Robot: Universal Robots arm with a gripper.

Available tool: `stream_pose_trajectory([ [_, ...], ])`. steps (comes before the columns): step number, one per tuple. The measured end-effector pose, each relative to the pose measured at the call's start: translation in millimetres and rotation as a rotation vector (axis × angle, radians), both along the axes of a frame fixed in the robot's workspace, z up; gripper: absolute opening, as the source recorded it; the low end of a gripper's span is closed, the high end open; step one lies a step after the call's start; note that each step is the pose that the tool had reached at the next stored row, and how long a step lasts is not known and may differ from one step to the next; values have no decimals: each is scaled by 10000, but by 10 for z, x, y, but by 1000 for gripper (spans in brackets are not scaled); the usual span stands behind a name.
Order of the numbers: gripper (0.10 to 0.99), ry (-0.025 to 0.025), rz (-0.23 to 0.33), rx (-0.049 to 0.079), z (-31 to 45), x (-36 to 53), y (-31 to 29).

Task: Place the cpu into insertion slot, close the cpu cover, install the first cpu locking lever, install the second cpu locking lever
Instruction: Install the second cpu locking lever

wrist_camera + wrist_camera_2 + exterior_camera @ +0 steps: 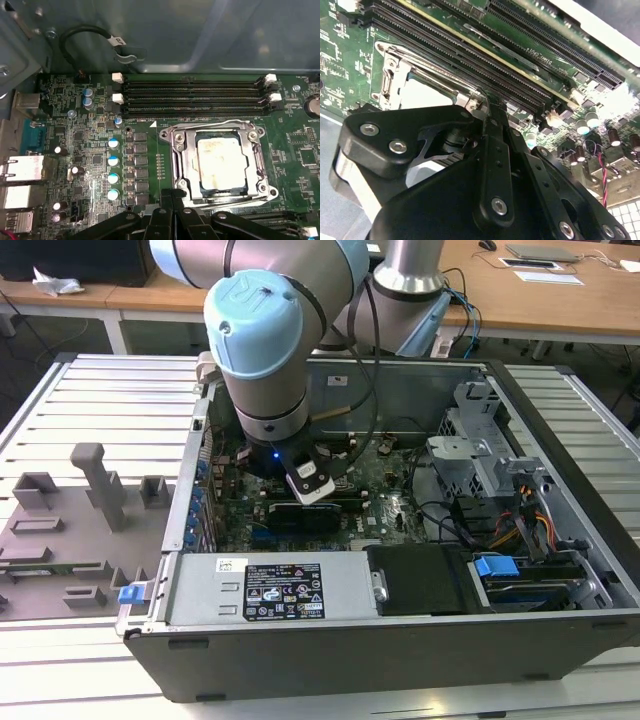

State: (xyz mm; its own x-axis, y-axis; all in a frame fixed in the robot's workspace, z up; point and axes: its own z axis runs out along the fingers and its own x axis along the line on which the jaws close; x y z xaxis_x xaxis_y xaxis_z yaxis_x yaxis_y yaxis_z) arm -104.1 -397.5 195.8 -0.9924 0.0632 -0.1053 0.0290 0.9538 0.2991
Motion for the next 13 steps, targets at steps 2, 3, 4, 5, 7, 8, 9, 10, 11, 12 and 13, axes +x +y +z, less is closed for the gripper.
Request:
stream_pose_trajectory([
  [2, 106, 0, -2, -27, 42, 0, 1],
  [3, 106, 0, -4, -38, 67, 0, 0],
  [4, 106, -1, -6, -57, 93, 0, 0],
  [5, 106, 0, -10, -97, 126, 0, 0],
  [7, 106, 6, -36, -298, 165, 2, 1],
  [8, 106, 15, -54, -407, 174, 3, 0],
  [9, 106, 33, -84, -584, 187, 13, 0],
  [10, 106, 47, -100, -644, 190, 24, 0],
  [11, 106, 70, -114, -673, 190, 45, 1],
  [12, 106, 91, -118, -678, 191, 67, 0],
  [13, 106, 113, -118, -678, 191, 91, 0],
])
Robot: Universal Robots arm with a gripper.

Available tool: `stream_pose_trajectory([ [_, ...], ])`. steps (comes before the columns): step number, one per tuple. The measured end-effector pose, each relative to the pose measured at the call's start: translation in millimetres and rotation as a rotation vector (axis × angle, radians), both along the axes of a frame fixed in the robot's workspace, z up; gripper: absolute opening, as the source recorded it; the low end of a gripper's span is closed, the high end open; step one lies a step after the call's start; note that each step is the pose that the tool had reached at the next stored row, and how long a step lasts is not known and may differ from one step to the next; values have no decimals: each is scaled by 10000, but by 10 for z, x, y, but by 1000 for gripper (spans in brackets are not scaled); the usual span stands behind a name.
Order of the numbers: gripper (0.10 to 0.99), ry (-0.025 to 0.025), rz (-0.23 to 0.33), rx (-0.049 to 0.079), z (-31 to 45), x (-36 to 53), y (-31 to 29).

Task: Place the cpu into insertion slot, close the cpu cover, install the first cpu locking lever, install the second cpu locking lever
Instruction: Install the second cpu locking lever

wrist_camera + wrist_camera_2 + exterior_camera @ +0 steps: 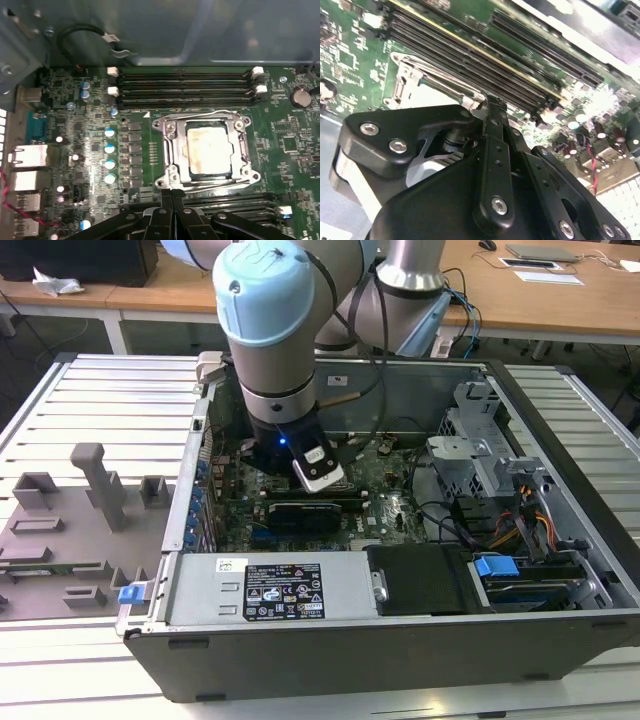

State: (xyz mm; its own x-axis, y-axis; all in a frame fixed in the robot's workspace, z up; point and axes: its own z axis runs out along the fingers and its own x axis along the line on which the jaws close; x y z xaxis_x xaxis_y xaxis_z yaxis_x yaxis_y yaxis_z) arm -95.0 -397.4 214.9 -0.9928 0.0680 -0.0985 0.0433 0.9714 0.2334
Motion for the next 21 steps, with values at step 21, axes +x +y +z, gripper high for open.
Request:
stream_pose_trajectory([
  [21, 106, 490, -18, -996, 4, 446, 520],
])
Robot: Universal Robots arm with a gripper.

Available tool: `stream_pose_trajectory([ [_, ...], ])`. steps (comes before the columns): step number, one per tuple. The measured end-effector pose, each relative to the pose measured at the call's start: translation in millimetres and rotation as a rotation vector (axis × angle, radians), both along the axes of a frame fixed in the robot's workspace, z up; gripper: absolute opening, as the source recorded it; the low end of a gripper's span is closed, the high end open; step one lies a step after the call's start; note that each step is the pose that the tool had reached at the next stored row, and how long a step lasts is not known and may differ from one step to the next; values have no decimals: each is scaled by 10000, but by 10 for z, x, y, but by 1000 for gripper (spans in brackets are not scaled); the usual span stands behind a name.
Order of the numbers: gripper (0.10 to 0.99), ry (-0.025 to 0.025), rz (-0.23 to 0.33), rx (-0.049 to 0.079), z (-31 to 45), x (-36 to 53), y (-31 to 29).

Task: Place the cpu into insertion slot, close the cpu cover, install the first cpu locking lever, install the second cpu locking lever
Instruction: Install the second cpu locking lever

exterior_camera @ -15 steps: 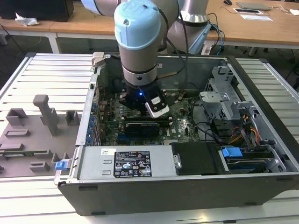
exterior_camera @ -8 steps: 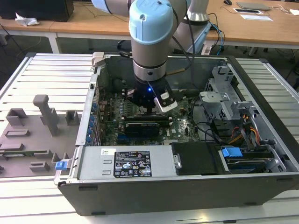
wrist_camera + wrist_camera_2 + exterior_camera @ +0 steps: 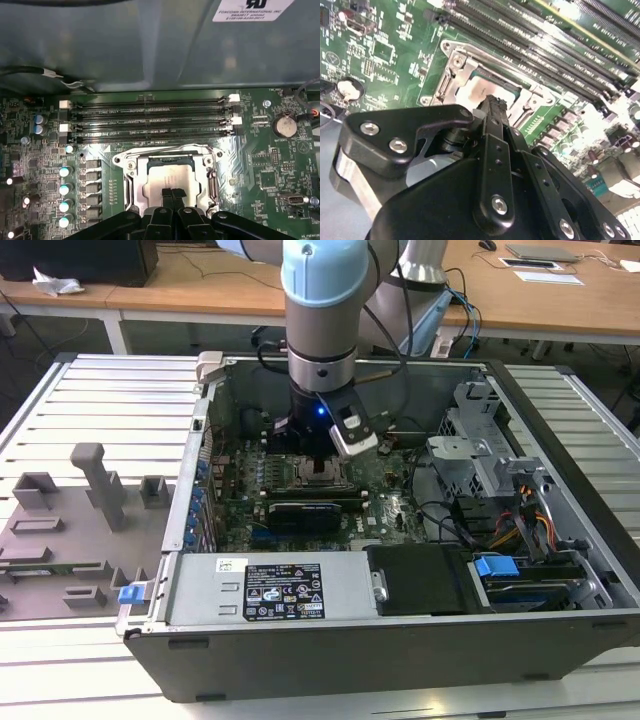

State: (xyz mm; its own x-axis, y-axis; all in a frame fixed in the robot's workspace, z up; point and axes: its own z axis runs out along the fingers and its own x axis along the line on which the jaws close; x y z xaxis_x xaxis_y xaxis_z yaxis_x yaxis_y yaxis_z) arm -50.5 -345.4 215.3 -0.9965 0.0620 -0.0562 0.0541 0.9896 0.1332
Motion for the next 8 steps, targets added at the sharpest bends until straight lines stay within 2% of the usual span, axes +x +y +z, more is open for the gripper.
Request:
stream_pose_trajectory([
  [2, 106, 2, 1, -69, 28, 0, 2],
  [4, 106, 1, 1, -176, 122, 0, 6],
  [8, 106, -1, 1, -216, 143, 1, 8],
])
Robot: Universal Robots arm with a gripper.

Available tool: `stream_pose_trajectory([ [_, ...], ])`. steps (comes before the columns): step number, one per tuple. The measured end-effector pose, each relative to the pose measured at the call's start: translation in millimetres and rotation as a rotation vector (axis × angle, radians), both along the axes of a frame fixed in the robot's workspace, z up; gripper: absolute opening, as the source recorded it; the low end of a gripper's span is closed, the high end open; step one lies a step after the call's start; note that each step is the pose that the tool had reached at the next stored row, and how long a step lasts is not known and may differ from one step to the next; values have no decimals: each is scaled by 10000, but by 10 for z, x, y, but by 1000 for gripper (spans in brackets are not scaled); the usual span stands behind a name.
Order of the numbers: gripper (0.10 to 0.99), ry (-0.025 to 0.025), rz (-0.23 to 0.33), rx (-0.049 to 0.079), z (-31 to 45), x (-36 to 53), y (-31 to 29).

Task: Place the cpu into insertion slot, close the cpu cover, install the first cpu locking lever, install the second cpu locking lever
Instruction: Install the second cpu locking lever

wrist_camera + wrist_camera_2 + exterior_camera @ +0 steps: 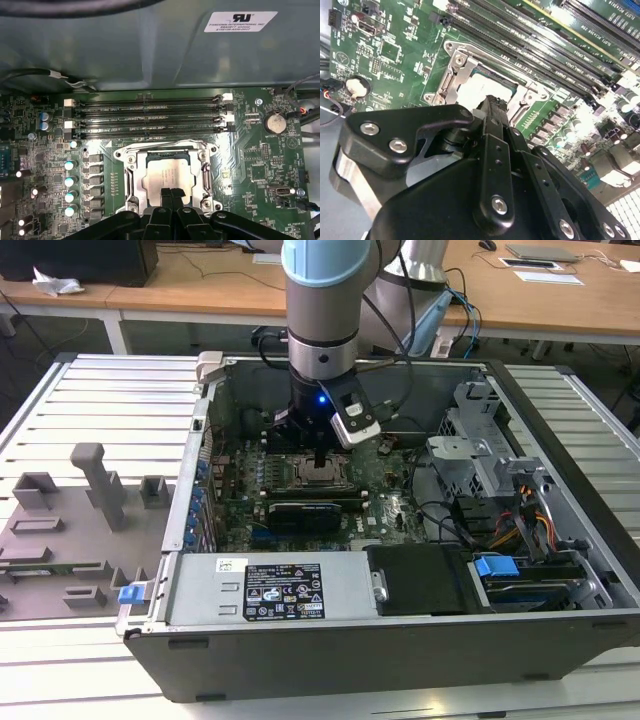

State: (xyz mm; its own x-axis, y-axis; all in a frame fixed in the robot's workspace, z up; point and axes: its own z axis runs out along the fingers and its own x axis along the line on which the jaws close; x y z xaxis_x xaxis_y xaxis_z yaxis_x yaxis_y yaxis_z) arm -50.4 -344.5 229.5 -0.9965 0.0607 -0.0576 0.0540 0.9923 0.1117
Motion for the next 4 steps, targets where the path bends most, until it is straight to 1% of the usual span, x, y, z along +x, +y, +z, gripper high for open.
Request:
stream_pose_trajectory([
  [4, 106, 1, 0, -2, 0, 0, 0],
])
